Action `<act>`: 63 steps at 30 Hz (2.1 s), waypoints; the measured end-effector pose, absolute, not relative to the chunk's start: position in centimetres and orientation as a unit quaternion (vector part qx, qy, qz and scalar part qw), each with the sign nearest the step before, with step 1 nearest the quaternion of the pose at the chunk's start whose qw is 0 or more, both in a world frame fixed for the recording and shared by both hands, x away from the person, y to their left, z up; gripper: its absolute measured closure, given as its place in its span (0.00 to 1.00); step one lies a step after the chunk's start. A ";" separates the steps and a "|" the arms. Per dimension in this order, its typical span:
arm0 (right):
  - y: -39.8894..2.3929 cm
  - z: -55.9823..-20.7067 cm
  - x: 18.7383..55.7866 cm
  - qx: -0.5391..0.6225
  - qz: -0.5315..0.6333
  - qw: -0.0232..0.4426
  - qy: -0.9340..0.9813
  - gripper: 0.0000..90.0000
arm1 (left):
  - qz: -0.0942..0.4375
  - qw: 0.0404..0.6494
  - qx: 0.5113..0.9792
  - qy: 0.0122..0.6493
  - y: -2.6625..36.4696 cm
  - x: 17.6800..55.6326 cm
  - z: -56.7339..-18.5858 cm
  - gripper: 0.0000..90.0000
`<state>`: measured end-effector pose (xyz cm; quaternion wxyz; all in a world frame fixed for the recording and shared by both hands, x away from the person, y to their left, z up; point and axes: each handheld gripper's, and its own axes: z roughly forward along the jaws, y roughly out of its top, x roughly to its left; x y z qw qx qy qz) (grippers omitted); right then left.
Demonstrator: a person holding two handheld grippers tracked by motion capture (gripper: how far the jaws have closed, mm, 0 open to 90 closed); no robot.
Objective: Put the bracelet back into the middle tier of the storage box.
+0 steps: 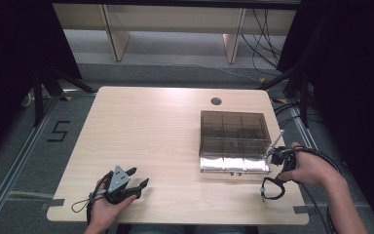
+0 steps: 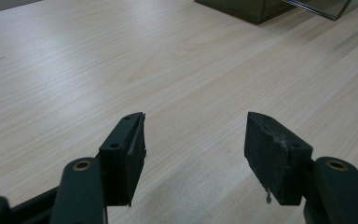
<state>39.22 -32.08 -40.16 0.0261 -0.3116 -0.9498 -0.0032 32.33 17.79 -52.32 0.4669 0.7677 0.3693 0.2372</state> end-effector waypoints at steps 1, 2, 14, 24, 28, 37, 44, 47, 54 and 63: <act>-32.1 -40.2 39.2 -0.312 -0.003 0.026 -0.950 0.95 | 0.235 0.470 0.766 0.370 17.8 32.4 -52.3 0.42; -32.0 -40.1 39.2 -0.316 -0.003 0.028 -0.948 0.95 | 0.238 0.467 0.768 0.368 17.8 32.4 -52.3 0.42; -31.6 -39.5 39.6 -0.324 -0.006 0.031 -0.945 0.95 | 0.241 0.465 0.769 0.367 17.9 32.3 -52.3 0.42; -31.8 -39.0 40.5 -0.301 -0.005 0.022 -0.953 0.95 | 0.239 0.467 0.769 0.366 17.9 32.4 -52.3 0.42; -31.5 -39.0 40.6 -0.309 -0.011 0.029 -0.951 0.95 | 0.239 0.468 0.768 0.365 17.9 32.3 -52.3 0.42; -31.3 -38.2 41.3 -0.291 -0.025 0.020 -0.956 0.95 | 0.240 0.467 0.769 0.365 17.9 32.3 -52.3 0.42; -30.7 -37.8 41.4 -0.317 -0.031 0.024 -0.948 0.95 | 0.240 0.467 0.768 0.366 17.8 32.3 -52.3 0.42; -30.9 -37.7 41.8 -0.298 -0.029 0.017 -0.954 0.95 | 0.240 0.467 0.768 0.365 17.9 32.4 -52.3 0.42; -30.8 -37.3 42.2 -0.307 -0.029 0.011 -0.951 0.95 | 0.240 0.467 0.769 0.365 17.9 32.4 -52.3 0.42; -30.5 -36.4 43.0 -0.304 -0.036 0.005 -0.952 0.95 | 0.235 0.467 0.767 0.371 17.9 32.4 -52.3 0.42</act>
